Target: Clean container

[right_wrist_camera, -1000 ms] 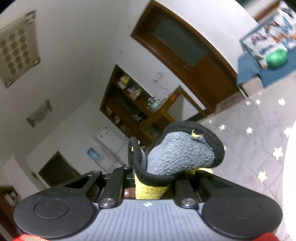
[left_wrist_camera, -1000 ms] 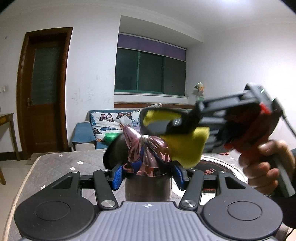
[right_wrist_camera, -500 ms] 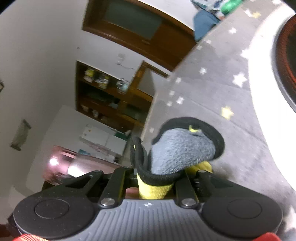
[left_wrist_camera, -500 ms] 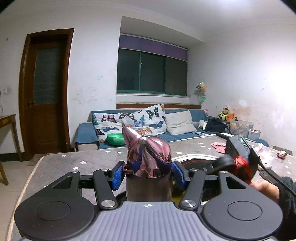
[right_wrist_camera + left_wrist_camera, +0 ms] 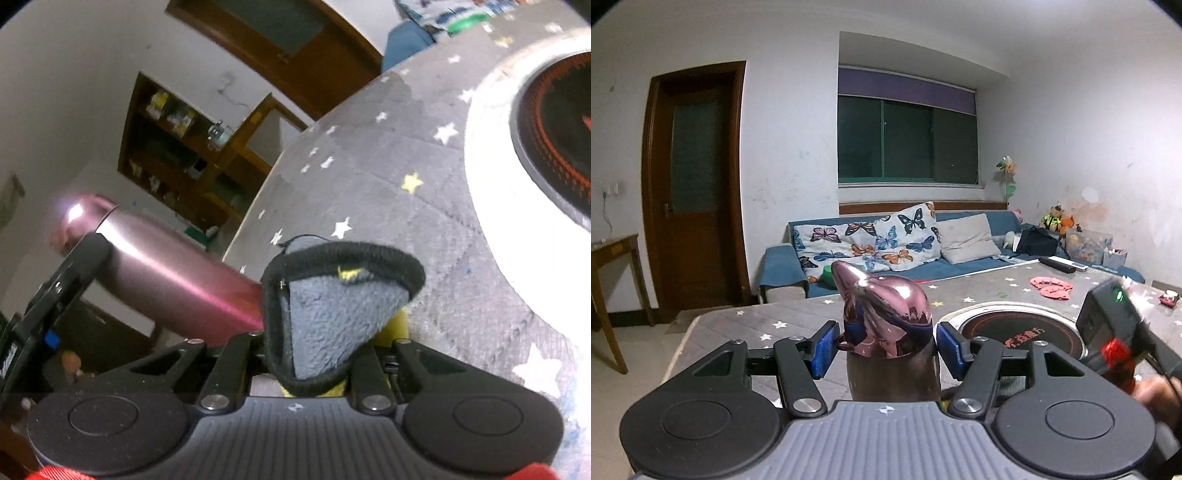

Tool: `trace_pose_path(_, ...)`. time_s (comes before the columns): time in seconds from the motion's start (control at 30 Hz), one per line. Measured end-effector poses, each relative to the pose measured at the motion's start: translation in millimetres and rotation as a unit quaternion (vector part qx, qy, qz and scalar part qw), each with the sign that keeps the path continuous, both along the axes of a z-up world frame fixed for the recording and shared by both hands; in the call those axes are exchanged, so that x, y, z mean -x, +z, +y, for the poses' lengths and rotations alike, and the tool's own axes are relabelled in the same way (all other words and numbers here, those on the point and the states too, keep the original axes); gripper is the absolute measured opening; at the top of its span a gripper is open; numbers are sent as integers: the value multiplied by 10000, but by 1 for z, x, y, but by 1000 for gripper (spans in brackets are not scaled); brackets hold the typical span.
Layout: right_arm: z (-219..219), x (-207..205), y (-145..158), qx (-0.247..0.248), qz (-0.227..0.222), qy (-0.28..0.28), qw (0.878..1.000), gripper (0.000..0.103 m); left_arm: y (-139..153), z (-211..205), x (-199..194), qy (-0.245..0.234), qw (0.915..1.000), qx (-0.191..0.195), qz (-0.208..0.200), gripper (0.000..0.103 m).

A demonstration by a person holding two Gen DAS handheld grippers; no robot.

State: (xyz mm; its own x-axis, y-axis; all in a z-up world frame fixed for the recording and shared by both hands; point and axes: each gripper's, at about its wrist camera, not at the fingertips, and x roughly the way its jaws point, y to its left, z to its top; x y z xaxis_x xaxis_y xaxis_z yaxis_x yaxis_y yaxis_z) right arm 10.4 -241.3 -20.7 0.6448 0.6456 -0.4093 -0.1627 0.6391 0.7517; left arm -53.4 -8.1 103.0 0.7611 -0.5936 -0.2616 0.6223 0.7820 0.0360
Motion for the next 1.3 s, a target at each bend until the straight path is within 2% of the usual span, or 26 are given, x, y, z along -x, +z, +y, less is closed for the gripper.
trace_pose_path(0.07, 0, 5, 8, -6, -111, 39, 9999, 15, 0, 0, 3, 13, 10000, -47, -32, 62)
trace_pose_path(0.2, -7, 2, 42, -486, -605, 102, 9969, 15, 1, -1, 9, -20, 9998, -167, -128, 62)
trace_pose_path(0.43, -2, -13, 93, -1065, -1296, 477, 9847, 15, 3, -3, 10, -80, 9996, -184, -216, 61)
trace_pose_path(0.53, 3, -28, 88, -964, -1155, 452, 9876, 15, 2, -2, 10, -80, 9996, -184, -210, 60)
trace_pose_path(0.7, 10, -49, 56, -822, -616, 378, 9940, 15, 0, -2, 10, -33, 9997, -173, -175, 59)
trace_pose_path(0.9, 17, -45, 20, -236, -148, 357, 9990, 15, -2, -1, 8, 57, 9999, -68, -128, 54)
trace_pose_path(1.3, 1, -9, 6, 76, 125, 198, 9997, 15, 3, -25, -16, 154, 9996, 222, -130, 53)
